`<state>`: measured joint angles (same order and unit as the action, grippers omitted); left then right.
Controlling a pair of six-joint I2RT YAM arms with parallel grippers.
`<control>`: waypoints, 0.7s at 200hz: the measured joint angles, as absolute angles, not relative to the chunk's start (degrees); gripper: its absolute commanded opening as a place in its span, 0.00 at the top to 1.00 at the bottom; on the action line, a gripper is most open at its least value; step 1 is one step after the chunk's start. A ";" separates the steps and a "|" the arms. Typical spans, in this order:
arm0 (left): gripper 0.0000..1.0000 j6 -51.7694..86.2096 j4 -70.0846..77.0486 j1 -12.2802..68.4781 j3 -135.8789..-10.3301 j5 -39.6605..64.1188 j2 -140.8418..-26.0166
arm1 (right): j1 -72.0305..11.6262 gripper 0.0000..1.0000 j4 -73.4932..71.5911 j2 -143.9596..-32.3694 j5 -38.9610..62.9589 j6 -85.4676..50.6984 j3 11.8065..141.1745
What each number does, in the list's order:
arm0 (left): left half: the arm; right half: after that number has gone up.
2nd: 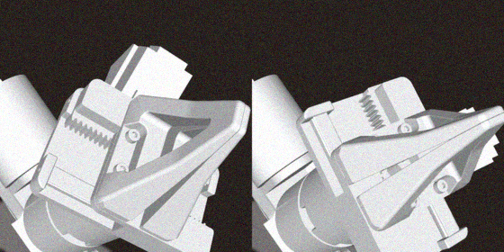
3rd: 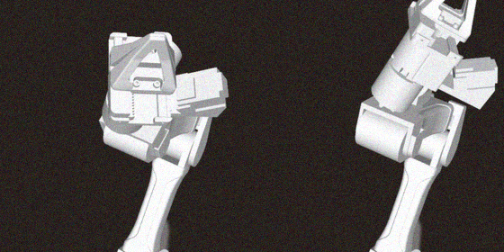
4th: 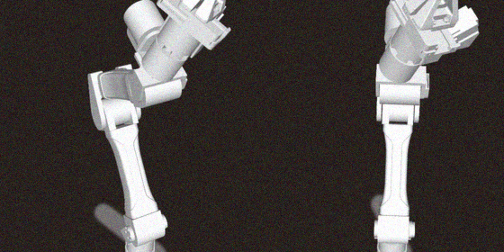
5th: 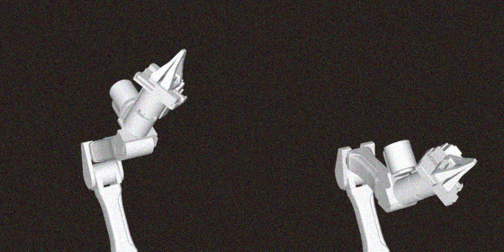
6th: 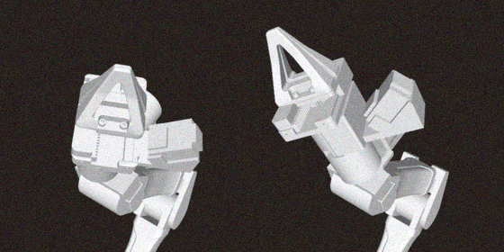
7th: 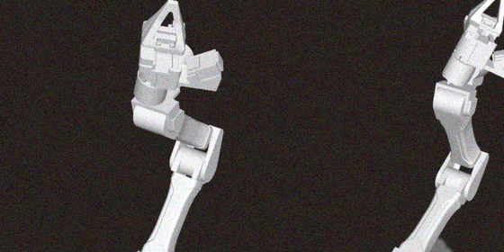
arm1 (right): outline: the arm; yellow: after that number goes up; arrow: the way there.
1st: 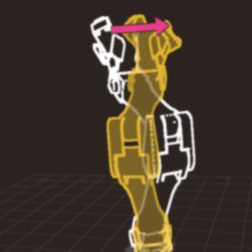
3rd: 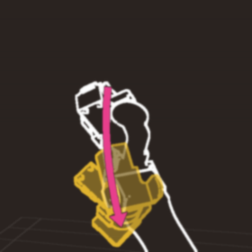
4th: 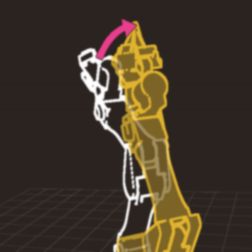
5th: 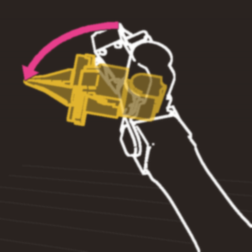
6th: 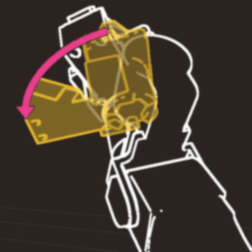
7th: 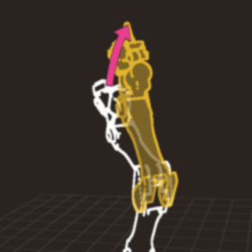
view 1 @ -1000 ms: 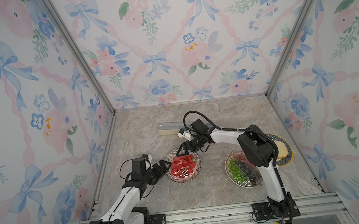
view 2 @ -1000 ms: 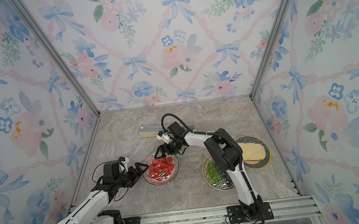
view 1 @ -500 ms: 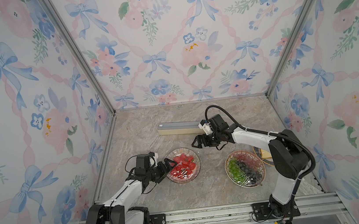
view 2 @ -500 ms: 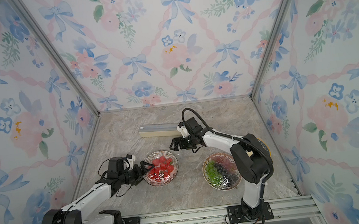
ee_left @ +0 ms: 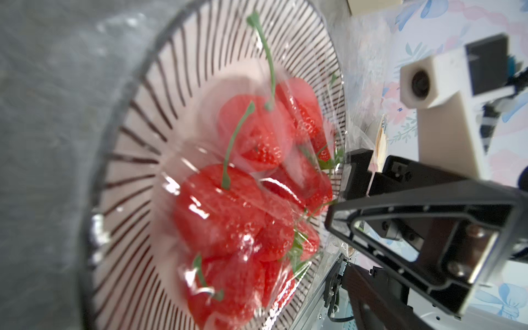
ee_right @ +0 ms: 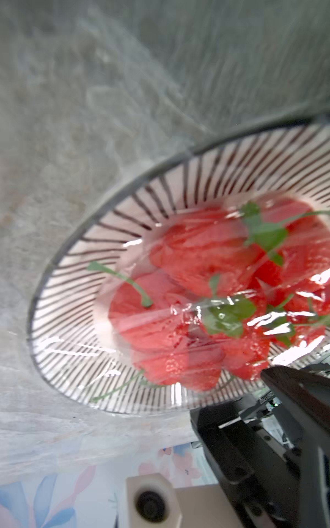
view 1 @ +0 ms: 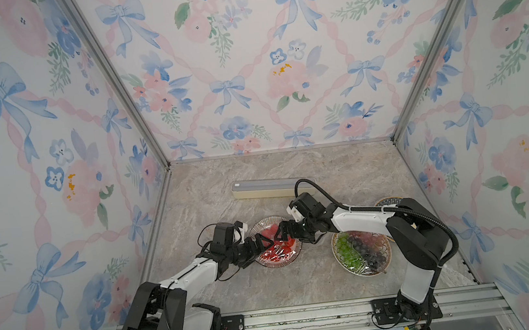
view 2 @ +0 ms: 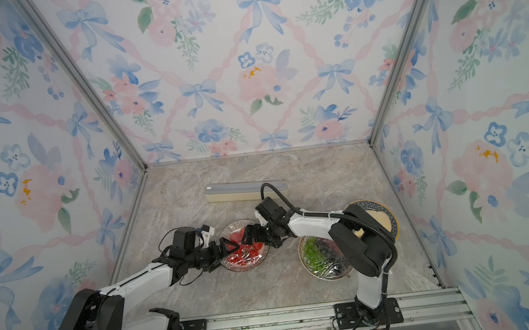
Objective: Wrap the plate with plastic wrap
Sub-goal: Cover the plate with plastic wrap.
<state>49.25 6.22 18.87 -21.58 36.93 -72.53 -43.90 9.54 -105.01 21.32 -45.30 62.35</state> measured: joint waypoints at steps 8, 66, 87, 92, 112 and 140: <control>0.02 49.50 6.68 19.46 -21.96 36.77 -73.19 | -43.20 0.02 9.61 -105.84 20.97 -45.25 63.37; 0.02 49.71 10.50 20.60 -22.24 30.57 -74.19 | -39.29 0.03 11.29 -105.23 16.53 -44.99 65.67; 0.02 49.28 11.33 20.45 -22.24 28.67 -74.39 | -39.83 0.03 12.88 -101.82 14.83 -45.76 63.37; 0.02 49.12 11.64 20.43 -22.26 28.71 -74.63 | -39.99 0.03 13.15 -101.03 14.63 -46.17 62.65; 0.02 48.34 12.75 20.45 -23.03 29.21 -76.25 | -41.21 0.03 13.50 -99.61 14.17 -48.58 60.60; 0.02 47.77 13.67 21.12 -23.59 29.54 -77.45 | -44.23 0.03 13.30 -99.74 14.15 -52.21 59.88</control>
